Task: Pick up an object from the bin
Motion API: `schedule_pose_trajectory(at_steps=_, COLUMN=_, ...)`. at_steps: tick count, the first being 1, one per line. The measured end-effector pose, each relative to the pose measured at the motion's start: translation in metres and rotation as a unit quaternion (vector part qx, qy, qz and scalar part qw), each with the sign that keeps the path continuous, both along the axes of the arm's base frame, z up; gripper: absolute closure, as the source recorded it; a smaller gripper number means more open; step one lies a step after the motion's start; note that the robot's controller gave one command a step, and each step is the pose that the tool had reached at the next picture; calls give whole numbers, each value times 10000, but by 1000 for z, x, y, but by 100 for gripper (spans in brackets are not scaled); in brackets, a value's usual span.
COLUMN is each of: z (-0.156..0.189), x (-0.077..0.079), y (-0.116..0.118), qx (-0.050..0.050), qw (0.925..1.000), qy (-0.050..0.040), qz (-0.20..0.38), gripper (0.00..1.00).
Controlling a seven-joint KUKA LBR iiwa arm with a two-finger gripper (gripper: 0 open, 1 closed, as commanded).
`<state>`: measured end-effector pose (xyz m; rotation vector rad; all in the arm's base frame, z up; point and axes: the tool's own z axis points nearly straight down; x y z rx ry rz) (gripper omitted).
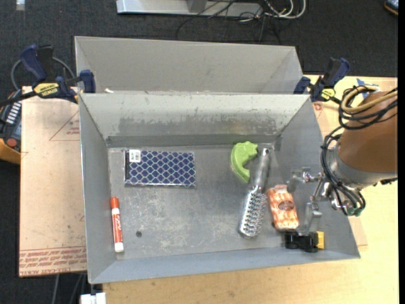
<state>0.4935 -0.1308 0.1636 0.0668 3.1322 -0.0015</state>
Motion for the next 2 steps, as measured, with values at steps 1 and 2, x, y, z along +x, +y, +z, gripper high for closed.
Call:
schedule_pose_trajectory(at_steps=1, z=-66, x=-13, y=-8, qx=21, qw=9943, qy=63, qz=-1066, gripper=0)
schedule_pose_trajectory(at_steps=2, z=-94, x=-8, y=-3, qx=17, qw=9886, qy=-23, qz=-1504, gripper=0)
